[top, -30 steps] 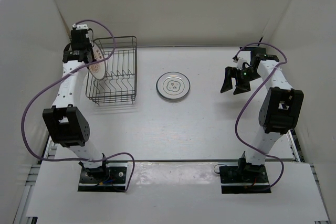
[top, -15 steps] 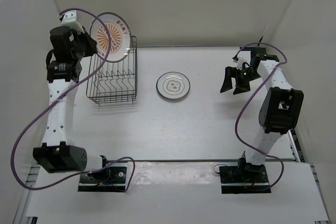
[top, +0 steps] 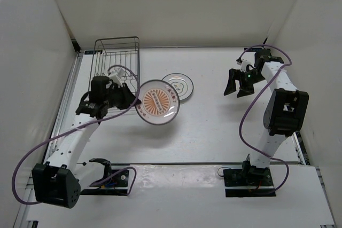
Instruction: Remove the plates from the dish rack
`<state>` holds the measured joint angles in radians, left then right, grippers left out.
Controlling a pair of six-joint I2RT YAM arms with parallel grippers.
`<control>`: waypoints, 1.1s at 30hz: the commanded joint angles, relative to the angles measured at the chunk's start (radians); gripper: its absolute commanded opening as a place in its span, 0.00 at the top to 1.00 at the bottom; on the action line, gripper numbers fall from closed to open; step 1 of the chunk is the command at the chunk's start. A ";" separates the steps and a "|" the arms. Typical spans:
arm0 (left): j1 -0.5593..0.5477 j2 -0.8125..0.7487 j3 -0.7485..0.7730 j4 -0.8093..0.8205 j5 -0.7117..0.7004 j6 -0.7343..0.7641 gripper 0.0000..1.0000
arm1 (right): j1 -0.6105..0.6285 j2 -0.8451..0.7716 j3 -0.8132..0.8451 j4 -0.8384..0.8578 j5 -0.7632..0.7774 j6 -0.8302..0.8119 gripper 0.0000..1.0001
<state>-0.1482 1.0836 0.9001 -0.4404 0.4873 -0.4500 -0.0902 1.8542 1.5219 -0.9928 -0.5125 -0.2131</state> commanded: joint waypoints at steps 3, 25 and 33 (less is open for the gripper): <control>-0.089 -0.076 -0.119 0.089 0.050 -0.036 1.00 | 0.001 -0.015 -0.014 0.003 -0.015 -0.008 0.10; -0.140 0.156 -0.308 0.111 -0.107 0.002 1.00 | 0.000 -0.085 -0.121 0.028 0.028 -0.014 0.10; -0.142 0.208 -0.310 0.075 -0.111 0.031 0.84 | -0.002 -0.093 -0.137 0.025 0.029 -0.025 0.10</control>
<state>-0.2855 1.2709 0.5846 -0.3275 0.4397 -0.4648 -0.0906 1.8011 1.3922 -0.9680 -0.4816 -0.2203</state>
